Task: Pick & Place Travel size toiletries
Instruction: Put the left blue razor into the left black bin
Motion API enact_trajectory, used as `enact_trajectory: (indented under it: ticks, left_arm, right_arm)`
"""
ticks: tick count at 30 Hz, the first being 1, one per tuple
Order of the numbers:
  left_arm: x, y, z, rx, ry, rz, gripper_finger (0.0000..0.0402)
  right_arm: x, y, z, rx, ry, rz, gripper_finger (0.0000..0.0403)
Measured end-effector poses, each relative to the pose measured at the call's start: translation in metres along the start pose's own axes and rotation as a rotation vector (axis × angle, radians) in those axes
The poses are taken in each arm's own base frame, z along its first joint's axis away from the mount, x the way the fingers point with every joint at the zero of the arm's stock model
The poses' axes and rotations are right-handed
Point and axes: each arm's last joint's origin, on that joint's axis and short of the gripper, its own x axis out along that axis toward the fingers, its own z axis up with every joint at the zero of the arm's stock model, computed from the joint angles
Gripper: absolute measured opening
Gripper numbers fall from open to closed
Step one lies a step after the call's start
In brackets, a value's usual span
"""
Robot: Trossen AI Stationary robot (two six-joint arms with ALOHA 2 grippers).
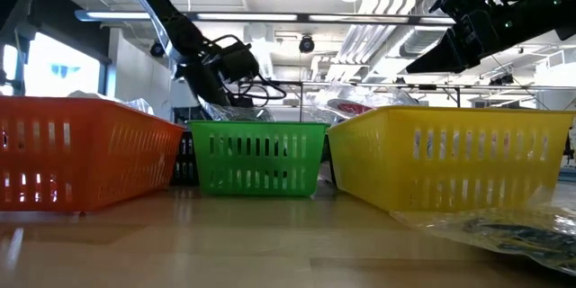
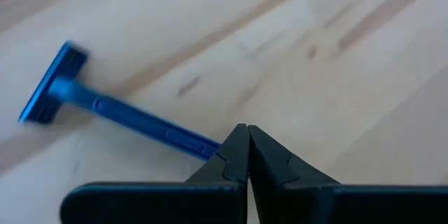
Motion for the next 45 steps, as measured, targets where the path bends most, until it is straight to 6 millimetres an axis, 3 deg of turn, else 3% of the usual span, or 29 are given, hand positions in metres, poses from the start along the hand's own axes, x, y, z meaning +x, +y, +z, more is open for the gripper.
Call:
enact_trajectory:
  ticks: [13, 27, 37, 41, 45]
  left_arm:
    - [-0.024, -0.015, -0.027, 0.053, 0.113, 0.151, 0.0]
    - [-0.05, -0.021, -0.006, 0.071, -0.077, 0.09, 0.0]
    - [-0.052, -0.015, -0.007, 0.084, -0.107, 0.248, 0.0001]
    - [-0.052, -0.009, -0.004, 0.069, -0.116, 0.273, 0.0027]
    - [-0.051, -0.001, -0.001, 0.041, -0.11, 0.288, 0.008]
  right_arm:
    - [0.0, 0.0, 0.0, 0.0, 0.001, 0.0, 0.0002]
    - [0.0, 0.0, 0.0, 0.0, 0.001, 0.001, 0.0002]
    - [0.0, 0.0, 0.0, 0.0, 0.004, 0.002, 0.0002]
    - [0.0, 0.0, 0.0, 0.0, 0.004, 0.002, 0.0002]
    - [0.0, 0.0, -0.001, 0.0, 0.005, 0.002, 0.0002]
